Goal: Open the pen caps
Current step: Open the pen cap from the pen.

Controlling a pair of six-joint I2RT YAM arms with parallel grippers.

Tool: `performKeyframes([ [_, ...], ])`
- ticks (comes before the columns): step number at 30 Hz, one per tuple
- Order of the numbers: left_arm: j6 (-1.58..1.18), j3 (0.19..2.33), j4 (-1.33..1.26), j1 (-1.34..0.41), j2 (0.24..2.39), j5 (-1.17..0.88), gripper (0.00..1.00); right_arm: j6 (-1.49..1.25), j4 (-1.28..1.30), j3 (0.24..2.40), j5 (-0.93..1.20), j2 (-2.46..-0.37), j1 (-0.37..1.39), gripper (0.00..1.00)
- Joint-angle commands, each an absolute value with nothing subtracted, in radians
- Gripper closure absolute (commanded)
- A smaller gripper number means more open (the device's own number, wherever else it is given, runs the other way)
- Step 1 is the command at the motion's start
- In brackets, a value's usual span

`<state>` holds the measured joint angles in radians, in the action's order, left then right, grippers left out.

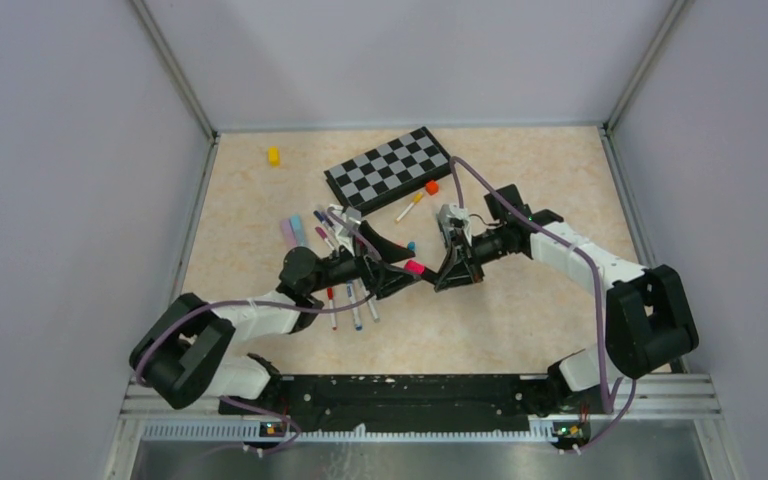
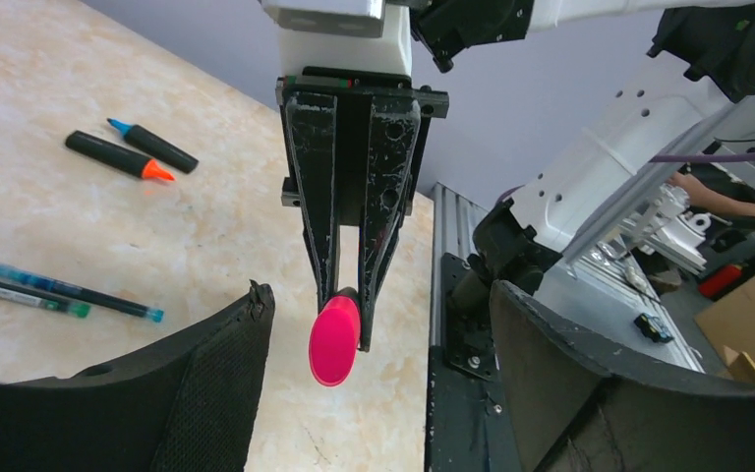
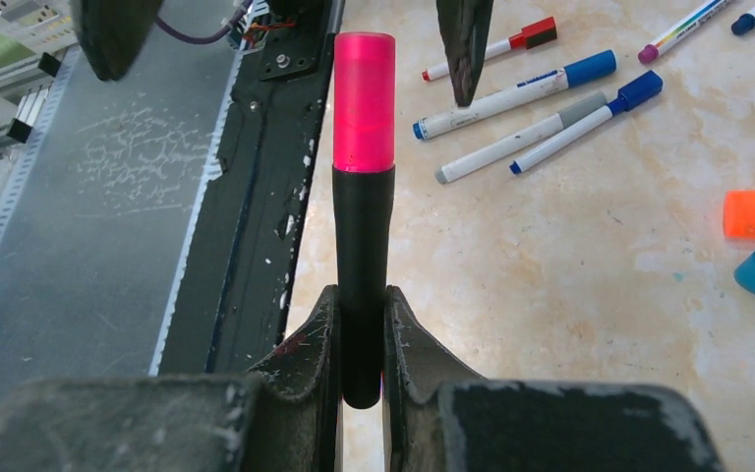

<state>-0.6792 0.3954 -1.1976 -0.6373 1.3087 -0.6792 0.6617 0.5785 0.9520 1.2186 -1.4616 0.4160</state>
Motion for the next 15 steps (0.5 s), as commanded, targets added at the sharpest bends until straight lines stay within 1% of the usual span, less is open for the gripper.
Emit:
performKeyframes([
  [1, -0.782, 0.431, -1.417, -0.633, 1.39, -0.779, 0.2, 0.69, 0.577, 1.0, 1.285, -1.464, 0.41, 1.0],
  [6, -0.847, 0.447, -1.505, -0.632, 1.457, -0.807, 0.34, 0.643, 0.537, 0.994, 1.266, -1.463, 0.41, 1.0],
  [11, -0.845, 0.453, -1.487, -0.633, 1.463, -0.8, 0.52, 0.608, 0.506, 0.986, 1.259, -1.463, 0.407, 1.0],
  [15, -0.84, 0.454, -1.473, -0.632, 1.464, -0.801, 0.6, 0.595, 0.497, 0.983, 1.259, -1.464, 0.406, 1.0],
])
